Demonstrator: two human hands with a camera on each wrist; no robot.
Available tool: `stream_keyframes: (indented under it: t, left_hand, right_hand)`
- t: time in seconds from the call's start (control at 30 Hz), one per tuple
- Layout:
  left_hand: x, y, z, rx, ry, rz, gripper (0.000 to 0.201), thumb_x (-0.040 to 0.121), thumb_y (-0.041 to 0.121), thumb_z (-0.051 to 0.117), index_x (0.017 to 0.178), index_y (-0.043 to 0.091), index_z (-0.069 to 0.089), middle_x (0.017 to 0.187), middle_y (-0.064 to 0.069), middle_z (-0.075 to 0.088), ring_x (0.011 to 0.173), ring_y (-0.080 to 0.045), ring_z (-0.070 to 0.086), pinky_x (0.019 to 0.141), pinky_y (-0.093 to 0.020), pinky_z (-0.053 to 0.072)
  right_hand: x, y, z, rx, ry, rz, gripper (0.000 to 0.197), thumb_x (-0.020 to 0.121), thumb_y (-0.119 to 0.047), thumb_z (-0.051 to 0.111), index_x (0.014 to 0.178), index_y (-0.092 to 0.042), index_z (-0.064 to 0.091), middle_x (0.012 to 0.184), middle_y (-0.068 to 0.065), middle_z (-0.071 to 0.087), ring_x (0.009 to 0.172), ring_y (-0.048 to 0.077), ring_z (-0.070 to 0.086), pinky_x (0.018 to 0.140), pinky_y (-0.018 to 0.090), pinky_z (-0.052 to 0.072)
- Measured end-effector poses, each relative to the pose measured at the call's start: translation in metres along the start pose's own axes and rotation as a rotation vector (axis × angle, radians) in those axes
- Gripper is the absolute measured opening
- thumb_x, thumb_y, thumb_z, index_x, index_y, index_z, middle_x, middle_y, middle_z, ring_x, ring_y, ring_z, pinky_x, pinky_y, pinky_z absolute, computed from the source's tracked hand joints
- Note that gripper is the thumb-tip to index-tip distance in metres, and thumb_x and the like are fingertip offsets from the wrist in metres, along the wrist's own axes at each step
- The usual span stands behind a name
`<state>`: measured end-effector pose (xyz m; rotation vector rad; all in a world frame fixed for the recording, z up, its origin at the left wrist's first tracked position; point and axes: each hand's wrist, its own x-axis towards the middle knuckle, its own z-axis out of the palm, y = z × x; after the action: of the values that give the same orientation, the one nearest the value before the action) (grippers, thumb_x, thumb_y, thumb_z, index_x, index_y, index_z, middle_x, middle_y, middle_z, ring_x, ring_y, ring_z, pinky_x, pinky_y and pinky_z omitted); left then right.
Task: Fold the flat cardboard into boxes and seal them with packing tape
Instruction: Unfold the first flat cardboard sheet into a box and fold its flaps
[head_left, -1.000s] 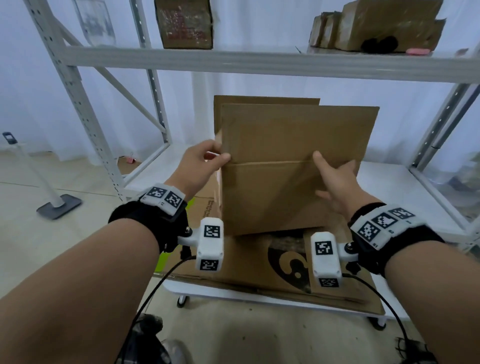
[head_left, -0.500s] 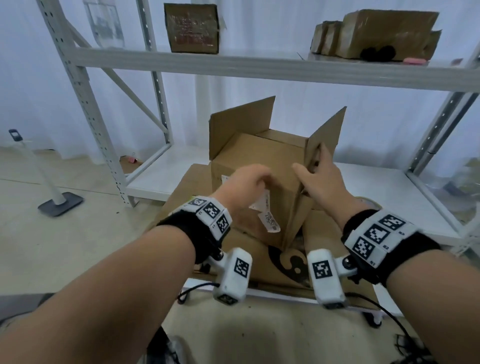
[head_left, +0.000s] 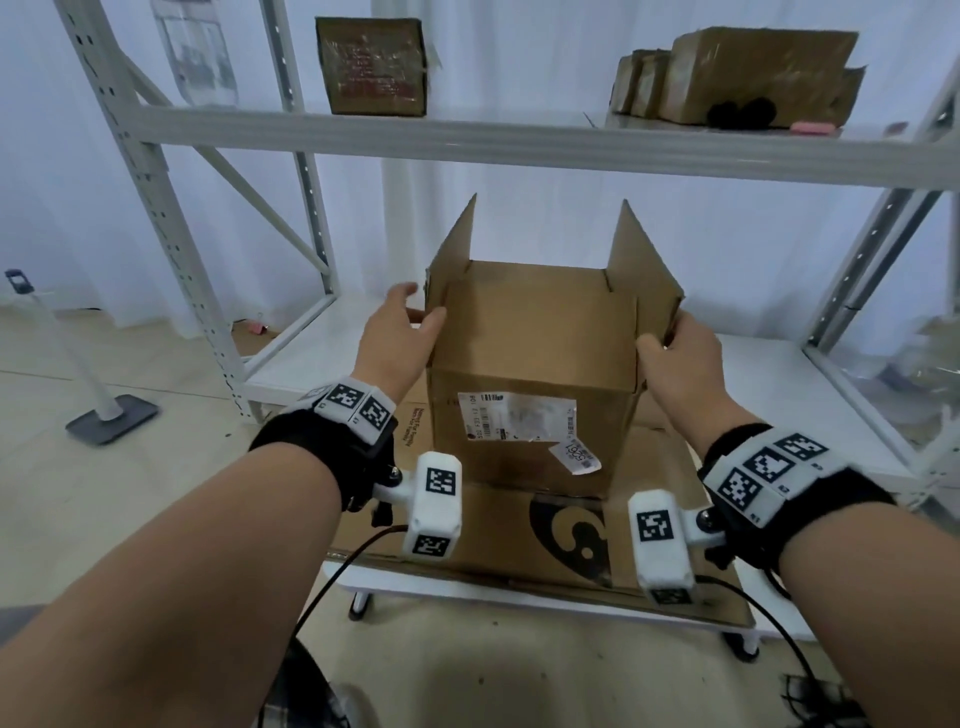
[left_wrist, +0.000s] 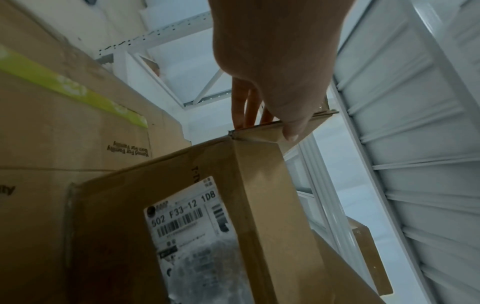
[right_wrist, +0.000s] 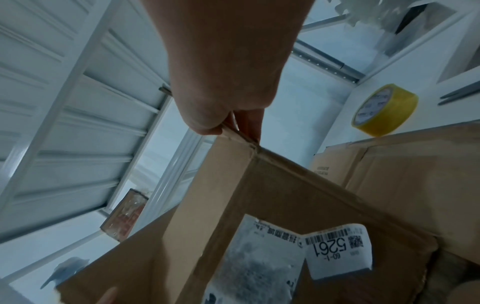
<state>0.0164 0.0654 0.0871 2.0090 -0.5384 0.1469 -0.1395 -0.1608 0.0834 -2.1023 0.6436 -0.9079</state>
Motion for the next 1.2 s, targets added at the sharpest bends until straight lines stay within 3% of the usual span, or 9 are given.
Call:
stream_keyframes:
  t: [0.17, 0.3, 0.5, 0.57, 0.67, 0.87, 1.03, 1.1, 1.2]
  left_hand:
    - [0.004, 0.000, 0.003, 0.052, 0.014, 0.042, 0.035, 0.097, 0.028, 0.046, 0.126, 0.010, 0.055, 0.115, -0.005, 0.064, 0.105, -0.022, 0.060, 0.092, -0.038, 0.049]
    - [0.008, -0.016, 0.008, 0.043, -0.205, -0.143, 0.029, 0.095, 0.028, 0.049, 0.120, 0.014, 0.053, 0.109, -0.011, 0.065, 0.097, -0.029, 0.064, 0.087, -0.044, 0.055]
    - [0.008, -0.026, 0.009, -0.027, -0.222, -0.182, 0.027, 0.092, 0.025, 0.047, 0.080, 0.005, 0.058, 0.097, -0.025, 0.067, 0.092, -0.040, 0.067, 0.084, -0.053, 0.055]
    - [0.008, -0.027, 0.010, -0.074, -0.181, -0.168, 0.032, 0.088, 0.028, 0.045, 0.090, -0.001, 0.060, 0.092, -0.022, 0.066, 0.088, -0.038, 0.065, 0.084, -0.056, 0.054]
    - [0.004, -0.020, 0.007, -0.052, -0.156, -0.128, 0.027, 0.093, 0.032, 0.043, 0.111, 0.015, 0.054, 0.109, -0.012, 0.063, 0.101, -0.034, 0.061, 0.091, -0.051, 0.052]
    - [0.001, -0.017, 0.011, 0.087, -0.145, -0.013, 0.047, 0.092, 0.040, 0.057, 0.135, 0.026, 0.045, 0.114, 0.008, 0.060, 0.103, -0.016, 0.057, 0.094, -0.040, 0.049]
    - [0.007, -0.020, 0.017, 0.229, -0.164, 0.028, 0.050, 0.093, 0.033, 0.053, 0.141, 0.026, 0.040, 0.127, -0.002, 0.061, 0.115, -0.027, 0.057, 0.098, -0.046, 0.047]
    - [0.010, -0.021, 0.019, 0.283, -0.180, 0.045, 0.050, 0.097, 0.027, 0.049, 0.145, 0.023, 0.035, 0.132, -0.005, 0.057, 0.117, -0.029, 0.055, 0.100, -0.046, 0.045]
    - [0.008, -0.015, 0.025, 0.016, -0.241, -0.038, 0.053, 0.099, 0.023, 0.048, 0.149, 0.020, 0.028, 0.137, -0.003, 0.052, 0.122, -0.025, 0.052, 0.106, -0.040, 0.041]
  right_hand:
    - [0.003, 0.005, 0.001, -0.017, -0.001, -0.022, 0.023, 0.092, -0.009, 0.046, 0.070, -0.016, 0.048, 0.067, -0.002, 0.051, 0.061, 0.010, 0.045, 0.055, 0.025, 0.034]
    - [0.004, 0.005, 0.004, 0.031, -0.067, -0.018, 0.013, 0.095, -0.018, 0.048, 0.098, -0.018, 0.060, 0.079, -0.006, 0.059, 0.070, 0.009, 0.054, 0.060, 0.022, 0.040]
    - [0.006, 0.011, 0.002, 0.003, -0.108, 0.049, 0.014, 0.095, -0.015, 0.046, 0.098, -0.014, 0.060, 0.081, -0.002, 0.059, 0.084, 0.027, 0.059, 0.084, 0.051, 0.054]
    - [0.004, 0.009, 0.003, -0.029, -0.096, -0.025, 0.027, 0.095, -0.012, 0.046, 0.119, -0.013, 0.059, 0.092, 0.000, 0.062, 0.085, 0.024, 0.058, 0.086, 0.043, 0.052]
    - [0.004, 0.002, 0.006, -0.106, -0.095, -0.113, 0.057, 0.095, -0.008, 0.043, 0.150, -0.021, 0.033, 0.098, 0.004, 0.061, 0.083, 0.024, 0.057, 0.076, 0.032, 0.046]
    - [0.006, 0.014, 0.007, -0.119, -0.144, -0.046, 0.061, 0.090, 0.000, 0.042, 0.147, -0.021, 0.037, 0.105, 0.006, 0.062, 0.088, 0.022, 0.055, 0.076, 0.028, 0.042]
    - [0.007, 0.020, 0.007, -0.132, -0.115, -0.091, 0.057, 0.093, -0.007, 0.041, 0.147, -0.021, 0.034, 0.119, 0.006, 0.059, 0.105, 0.025, 0.055, 0.089, 0.035, 0.046]
    - [0.007, 0.021, 0.006, -0.111, -0.145, -0.057, 0.062, 0.094, -0.006, 0.040, 0.151, -0.023, 0.026, 0.113, 0.005, 0.059, 0.097, 0.024, 0.054, 0.085, 0.032, 0.044]
    - [0.011, 0.019, 0.007, -0.107, -0.177, -0.003, 0.071, 0.089, 0.001, 0.041, 0.153, -0.024, 0.021, 0.103, 0.007, 0.059, 0.088, 0.025, 0.055, 0.074, 0.029, 0.042]
